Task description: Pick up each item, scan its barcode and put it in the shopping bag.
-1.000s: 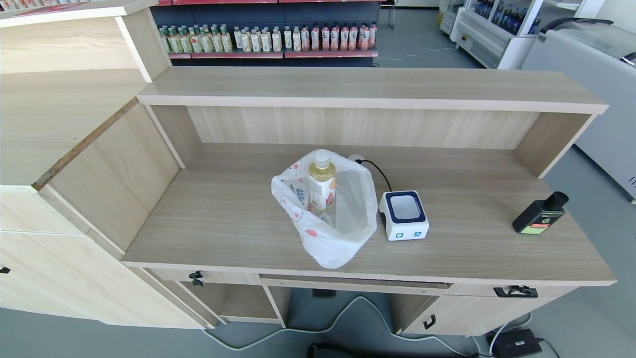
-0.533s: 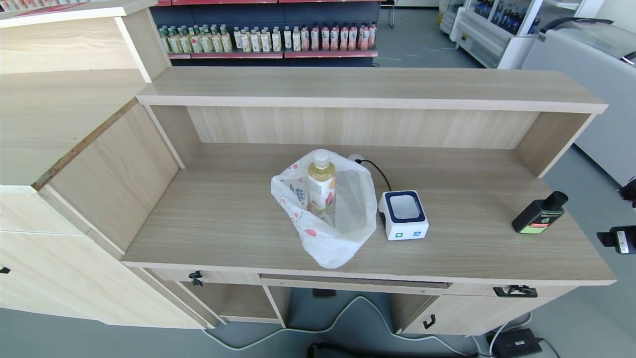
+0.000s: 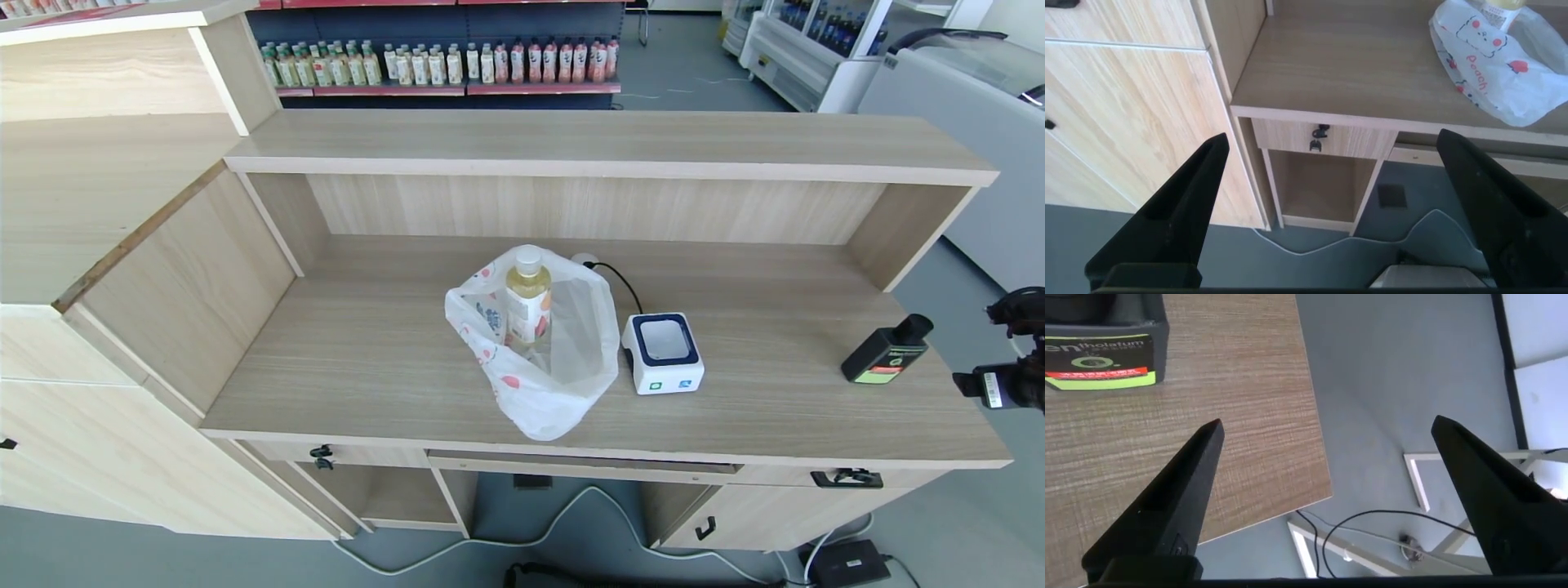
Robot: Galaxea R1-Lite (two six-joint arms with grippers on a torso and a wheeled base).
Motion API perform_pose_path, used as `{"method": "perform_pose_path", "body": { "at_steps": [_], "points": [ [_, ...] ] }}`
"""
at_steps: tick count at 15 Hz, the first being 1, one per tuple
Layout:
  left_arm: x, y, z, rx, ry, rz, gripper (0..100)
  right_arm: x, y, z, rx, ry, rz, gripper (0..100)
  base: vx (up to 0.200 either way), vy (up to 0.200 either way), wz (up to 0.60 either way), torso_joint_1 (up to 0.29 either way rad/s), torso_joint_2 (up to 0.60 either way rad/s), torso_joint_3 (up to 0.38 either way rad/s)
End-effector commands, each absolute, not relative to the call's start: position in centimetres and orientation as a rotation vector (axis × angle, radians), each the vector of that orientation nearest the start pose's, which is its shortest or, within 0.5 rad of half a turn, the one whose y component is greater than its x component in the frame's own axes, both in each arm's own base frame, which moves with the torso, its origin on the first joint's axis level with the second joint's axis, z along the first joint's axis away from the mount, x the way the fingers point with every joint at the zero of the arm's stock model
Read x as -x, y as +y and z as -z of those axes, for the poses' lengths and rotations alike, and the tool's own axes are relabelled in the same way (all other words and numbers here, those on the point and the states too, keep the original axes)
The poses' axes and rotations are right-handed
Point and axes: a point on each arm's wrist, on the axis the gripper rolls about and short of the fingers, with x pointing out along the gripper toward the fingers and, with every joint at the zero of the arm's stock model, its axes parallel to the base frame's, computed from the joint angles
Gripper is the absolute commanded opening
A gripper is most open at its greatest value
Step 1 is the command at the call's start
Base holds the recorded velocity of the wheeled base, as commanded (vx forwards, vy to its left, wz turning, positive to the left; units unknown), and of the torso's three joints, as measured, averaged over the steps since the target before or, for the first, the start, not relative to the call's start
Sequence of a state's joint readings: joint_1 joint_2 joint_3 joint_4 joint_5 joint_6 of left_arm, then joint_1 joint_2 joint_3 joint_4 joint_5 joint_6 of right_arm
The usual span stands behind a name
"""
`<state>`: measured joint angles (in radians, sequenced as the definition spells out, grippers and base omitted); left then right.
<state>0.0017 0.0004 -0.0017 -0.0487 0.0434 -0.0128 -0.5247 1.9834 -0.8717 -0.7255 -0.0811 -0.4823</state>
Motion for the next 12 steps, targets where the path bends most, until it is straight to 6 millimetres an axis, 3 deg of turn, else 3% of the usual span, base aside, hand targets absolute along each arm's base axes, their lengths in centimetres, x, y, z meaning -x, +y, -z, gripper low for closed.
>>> {"method": "perform_pose_path", "body": {
  "at_steps": [1, 5, 12],
  "points": [
    [2.3, 0.1, -8.1, 0.015, -0.051, -0.047, 100, -31.8, -17.9, -10.8, 0.375, 0.52, 0.473, 100, 0.0, 0.0, 0.0, 0.0, 0.0, 0.0],
    [2.3, 0.1, -8.1, 0.015, -0.051, -0.046, 100, -33.5, -16.9, -11.0, 0.363, 0.48, 0.421, 100, 0.0, 0.0, 0.0, 0.0, 0.0, 0.0],
    [2.3, 0.1, -8.1, 0.013, -0.051, -0.046, 100, -34.6, -16.0, -10.0, 0.36, 0.489, 0.383, 100, 0.0, 0.0, 0.0, 0.0, 0.0, 0.0]
  ]
}}
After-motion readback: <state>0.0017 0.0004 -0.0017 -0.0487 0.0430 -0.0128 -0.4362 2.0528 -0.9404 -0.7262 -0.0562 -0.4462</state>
